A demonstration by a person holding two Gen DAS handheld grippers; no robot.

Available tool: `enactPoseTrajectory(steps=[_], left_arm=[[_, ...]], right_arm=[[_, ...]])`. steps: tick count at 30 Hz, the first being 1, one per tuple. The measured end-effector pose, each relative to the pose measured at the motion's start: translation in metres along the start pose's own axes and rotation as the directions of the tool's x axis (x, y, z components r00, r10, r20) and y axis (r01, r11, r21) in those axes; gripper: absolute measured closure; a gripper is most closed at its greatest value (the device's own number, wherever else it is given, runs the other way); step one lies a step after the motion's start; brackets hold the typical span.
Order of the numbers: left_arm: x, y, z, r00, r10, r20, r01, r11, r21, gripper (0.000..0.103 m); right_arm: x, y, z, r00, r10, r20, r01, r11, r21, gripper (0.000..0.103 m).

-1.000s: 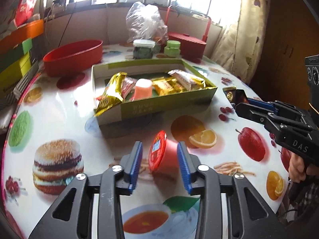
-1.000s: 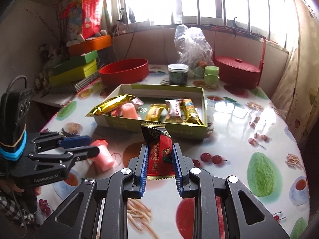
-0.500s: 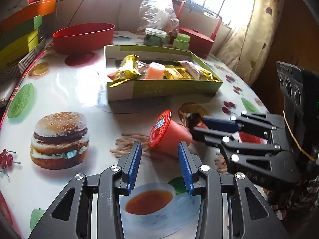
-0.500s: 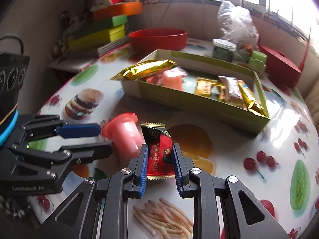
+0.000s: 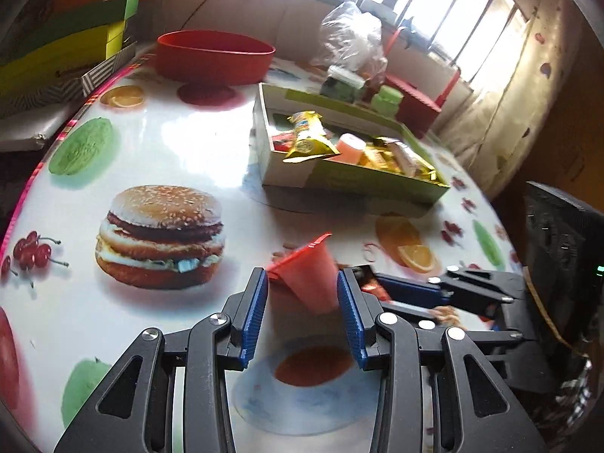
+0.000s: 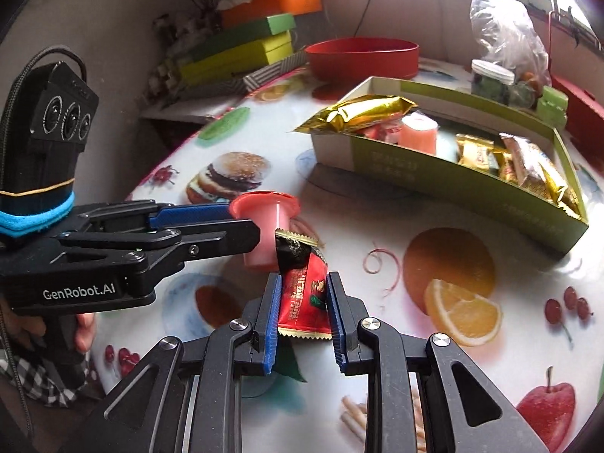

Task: Organize snacks

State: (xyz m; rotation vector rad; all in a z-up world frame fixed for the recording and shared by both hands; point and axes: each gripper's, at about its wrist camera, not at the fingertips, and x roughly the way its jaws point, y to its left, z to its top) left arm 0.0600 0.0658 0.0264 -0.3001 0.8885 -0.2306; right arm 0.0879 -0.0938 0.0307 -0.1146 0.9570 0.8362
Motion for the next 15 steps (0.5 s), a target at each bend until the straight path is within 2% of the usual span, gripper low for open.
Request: enactPoseTrajectory(steps=[2, 5, 7, 11, 15], left_arm=[[0.000, -0.001, -0.003, 1.000, -0.003, -0.006, 0.003, 1.000, -0.002, 0.063], [0.007, 0.001, -0.003, 1.000, -0.003, -0.027, 0.003, 1.000, -0.021, 0.063], [0.010, 0.001, 0.001, 0.999, -0.018, -0.031, 0.017, 0.999, -0.039, 0.063], [0.018, -0.010, 0.007, 0.999, 0.005, -0.036, -0.005, 1.000, -0.004, 0.063], [0.031, -0.018, 0.007, 0.996, 0.067, -0.063, -0.065, 0.997, 0.032, 0.063]], right_arm=[[0.000, 0.002, 0.000, 1.000, -0.007, 0.004, 0.007, 1.000, 0.003, 0.080], [0.001, 0.007, -0.001, 1.000, 0.025, -0.001, -0.025, 1.000, -0.011, 0.080], [0.000, 0.009, -0.002, 1.000, 0.007, 0.002, -0.007, 1.000, -0.022, 0.080], [-0.009, 0.001, -0.007, 1.000, -0.018, 0.020, 0.019, 1.000, -0.005, 0.080], [-0.020, -0.013, -0.013, 0.998, -0.044, 0.036, 0.043, 0.998, 0.035, 0.080]])
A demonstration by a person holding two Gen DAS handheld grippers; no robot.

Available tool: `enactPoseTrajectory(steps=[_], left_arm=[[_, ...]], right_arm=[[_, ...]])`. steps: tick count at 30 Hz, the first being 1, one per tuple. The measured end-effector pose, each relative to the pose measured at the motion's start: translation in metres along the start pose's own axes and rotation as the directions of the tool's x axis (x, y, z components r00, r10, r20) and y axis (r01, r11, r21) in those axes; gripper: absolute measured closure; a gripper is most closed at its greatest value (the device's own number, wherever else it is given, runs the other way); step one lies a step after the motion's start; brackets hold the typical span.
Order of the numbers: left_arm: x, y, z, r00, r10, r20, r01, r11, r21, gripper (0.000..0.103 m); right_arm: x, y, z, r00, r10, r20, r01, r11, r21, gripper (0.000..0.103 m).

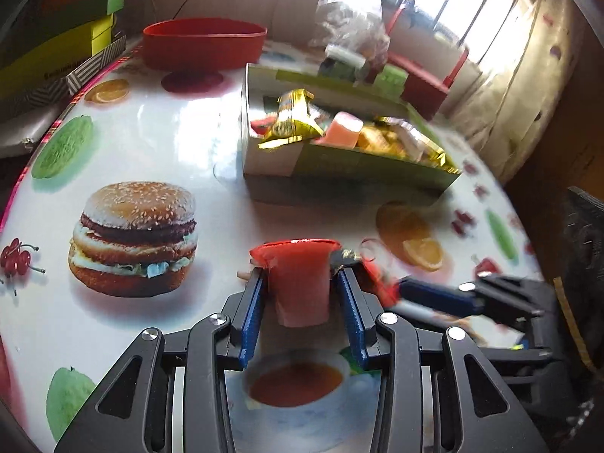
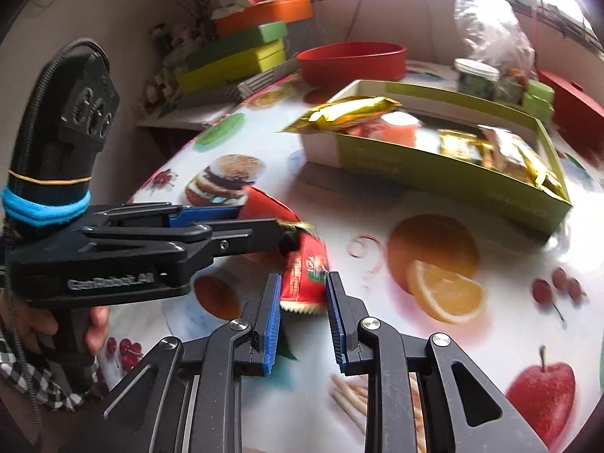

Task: Organize snacks

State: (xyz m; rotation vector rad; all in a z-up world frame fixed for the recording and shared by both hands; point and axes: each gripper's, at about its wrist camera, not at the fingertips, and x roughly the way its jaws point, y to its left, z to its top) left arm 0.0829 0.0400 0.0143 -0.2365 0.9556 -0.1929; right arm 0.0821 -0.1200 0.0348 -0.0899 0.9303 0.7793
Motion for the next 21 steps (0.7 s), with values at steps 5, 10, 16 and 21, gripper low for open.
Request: enactPoseTrajectory(steps=[5, 10, 16, 21], left_arm=[[0.002, -0.005, 0.002, 0.999, 0.035, 0.004, -0.035, 0.999, 0.029, 0.063], [0.000, 0.002, 0.003, 0.999, 0.048, 0.007, -0.048, 0.999, 0.012, 0.063], [0.000, 0.005, 0.002, 0.999, 0.045, 0.005, -0.045, 0.999, 0.023, 0.063], [0.001, 0.011, 0.007, 1.000, 0.027, 0.006, -0.027, 0.999, 0.025, 0.063]], right_arm=[[-0.009, -0.016, -0.006, 0.999, -0.040, 0.011, 0.040, 0.999, 0.037, 0.080], [-0.010, -0.015, -0.002, 0.998, -0.069, 0.010, 0.069, 0.997, -0.021, 0.078], [0.000, -0.005, 0.009, 0.997, -0.073, 0.017, 0.074, 0.992, -0.102, 0.061], [-0.006, -0.002, 0.007, 0.997, -0.069, 0.017, 0.071, 0.989, -0.133, 0.056]])
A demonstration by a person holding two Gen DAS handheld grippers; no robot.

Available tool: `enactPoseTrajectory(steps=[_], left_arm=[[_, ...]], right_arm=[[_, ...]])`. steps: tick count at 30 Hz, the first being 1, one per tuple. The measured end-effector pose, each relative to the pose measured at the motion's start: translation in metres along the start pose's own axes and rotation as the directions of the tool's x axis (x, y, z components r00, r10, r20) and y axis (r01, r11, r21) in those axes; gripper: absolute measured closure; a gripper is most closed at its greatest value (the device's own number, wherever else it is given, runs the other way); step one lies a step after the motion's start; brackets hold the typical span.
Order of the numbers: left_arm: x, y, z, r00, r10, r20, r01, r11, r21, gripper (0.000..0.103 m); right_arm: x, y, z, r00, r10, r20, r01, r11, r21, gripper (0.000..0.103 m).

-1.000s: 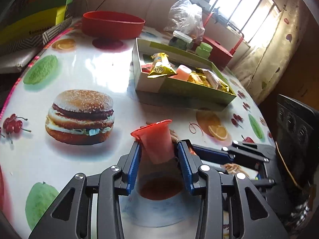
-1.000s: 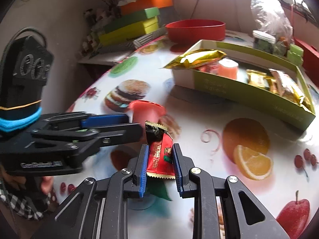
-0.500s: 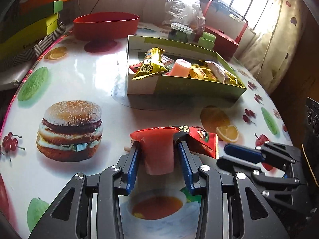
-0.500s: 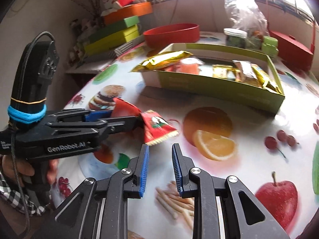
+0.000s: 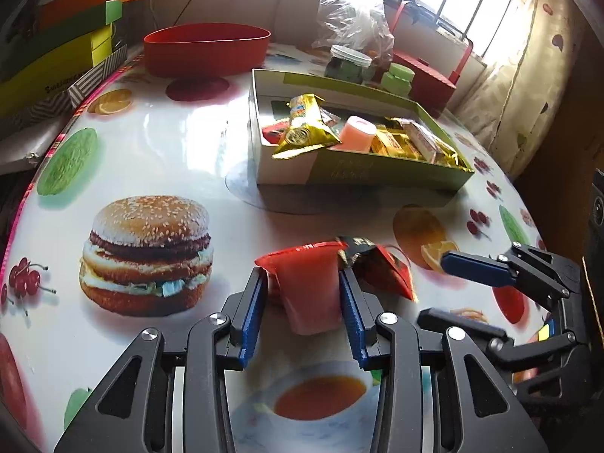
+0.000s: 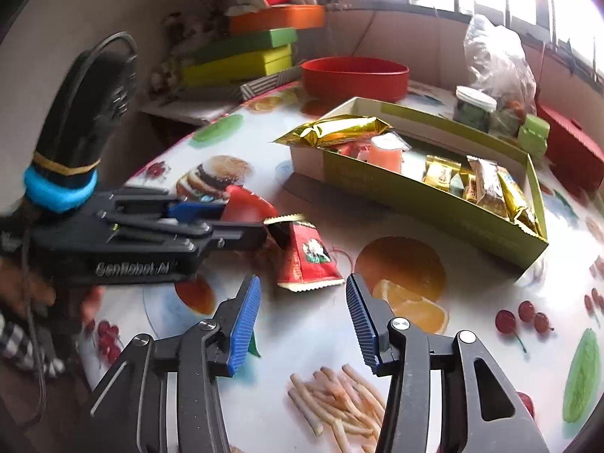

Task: Organize snacks

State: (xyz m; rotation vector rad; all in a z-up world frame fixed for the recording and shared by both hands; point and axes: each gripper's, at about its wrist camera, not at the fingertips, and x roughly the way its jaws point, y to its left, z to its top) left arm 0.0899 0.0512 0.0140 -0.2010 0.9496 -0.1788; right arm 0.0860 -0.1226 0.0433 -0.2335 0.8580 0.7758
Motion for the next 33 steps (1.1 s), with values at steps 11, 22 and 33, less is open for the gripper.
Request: enactPoseTrajectory(steps=[11, 22, 33], left_arm=[[0.004, 0.007, 0.006, 1.000, -0.011, 0.027, 0.011, 1.000, 0.009, 0.063], [0.007, 0.005, 0.009, 0.999, 0.009, 0.044, -0.012, 0.998, 0.057, 0.071], [0.000, 0.003, 0.009, 0.997, 0.003, 0.075, -0.008, 0.998, 0.070, 0.071]], right_arm=[[0.033, 0.005, 0.015, 0.998, -0.035, -0.054, 0.035, 0.999, 0.003, 0.054], [0.040, 0.012, 0.021, 0.990, -0.129, -0.051, 0.128, 0.991, -0.025, 0.075], [0.028, 0.009, 0.018, 0.989, -0.150, -0.016, 0.150, 0.989, 0.000, 0.080]])
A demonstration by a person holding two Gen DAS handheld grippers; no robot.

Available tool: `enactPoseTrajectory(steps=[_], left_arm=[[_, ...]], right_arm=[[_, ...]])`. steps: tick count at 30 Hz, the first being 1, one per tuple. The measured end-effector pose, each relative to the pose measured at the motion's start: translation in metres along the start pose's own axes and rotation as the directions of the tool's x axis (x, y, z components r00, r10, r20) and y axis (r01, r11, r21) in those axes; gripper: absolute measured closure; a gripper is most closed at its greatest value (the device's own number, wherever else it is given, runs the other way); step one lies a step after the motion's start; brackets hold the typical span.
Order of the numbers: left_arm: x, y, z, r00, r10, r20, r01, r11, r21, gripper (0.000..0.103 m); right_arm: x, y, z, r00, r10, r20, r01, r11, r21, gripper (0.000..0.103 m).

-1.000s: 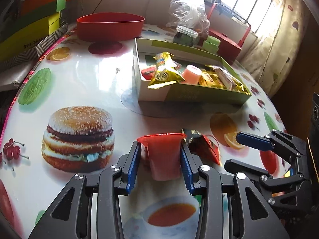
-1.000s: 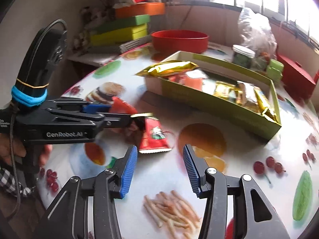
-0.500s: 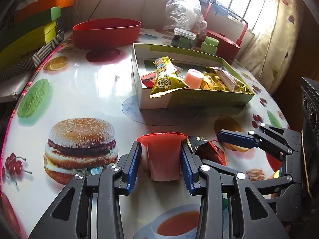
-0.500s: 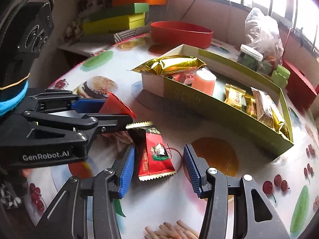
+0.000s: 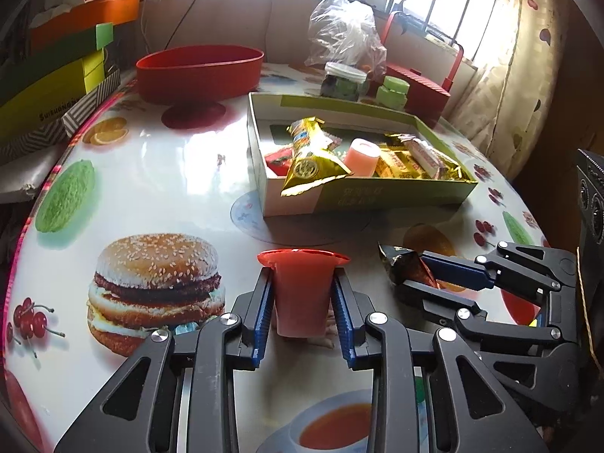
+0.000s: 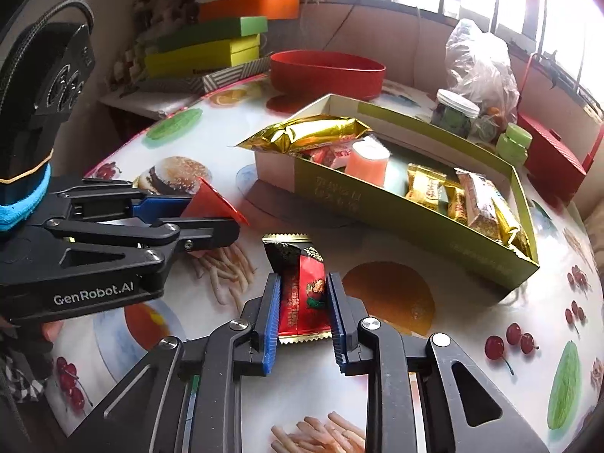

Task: Organize snacks
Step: 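Turn the jelly cup lid-up in the left tool and move toward the box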

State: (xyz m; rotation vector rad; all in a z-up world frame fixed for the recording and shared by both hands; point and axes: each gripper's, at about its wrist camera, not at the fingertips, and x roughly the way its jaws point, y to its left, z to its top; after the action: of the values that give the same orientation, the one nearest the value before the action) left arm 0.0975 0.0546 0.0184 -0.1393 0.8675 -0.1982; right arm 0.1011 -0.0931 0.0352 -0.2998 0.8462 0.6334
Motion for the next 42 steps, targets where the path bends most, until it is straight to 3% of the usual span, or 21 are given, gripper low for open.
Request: enactPoseTrajectory(steps=[9, 15, 24, 42], left_arm=[[-0.003, -0.005, 0.001, 1.000, -0.011, 0.011, 0.010, 1.000, 0.011, 0.071], [0.008, -0.009, 0.002, 0.999, 0.010, -0.041, -0.009, 1.000, 0.020, 0.071], [0.020, -0.020, 0.006, 0.995, 0.090, -0.046, -0.085, 0.992, 0.089, 0.071], [-0.001, -0.020, 0.009, 0.999, 0.015, 0.037, -0.017, 0.998, 0.059, 0.073]], right_arm=[[-0.014, -0.014, -0.005, 0.999, -0.025, 0.031, 0.023, 0.998, 0.057, 0.080], [-0.021, -0.024, -0.009, 0.998, -0.036, 0.043, 0.032, 0.995, 0.098, 0.081], [-0.025, -0.029, -0.012, 0.998, -0.039, 0.056, 0.031, 0.991, 0.130, 0.081], [-0.045, -0.043, -0.014, 0.992, -0.082, 0.095, 0.063, 0.982, 0.181, 0.081]])
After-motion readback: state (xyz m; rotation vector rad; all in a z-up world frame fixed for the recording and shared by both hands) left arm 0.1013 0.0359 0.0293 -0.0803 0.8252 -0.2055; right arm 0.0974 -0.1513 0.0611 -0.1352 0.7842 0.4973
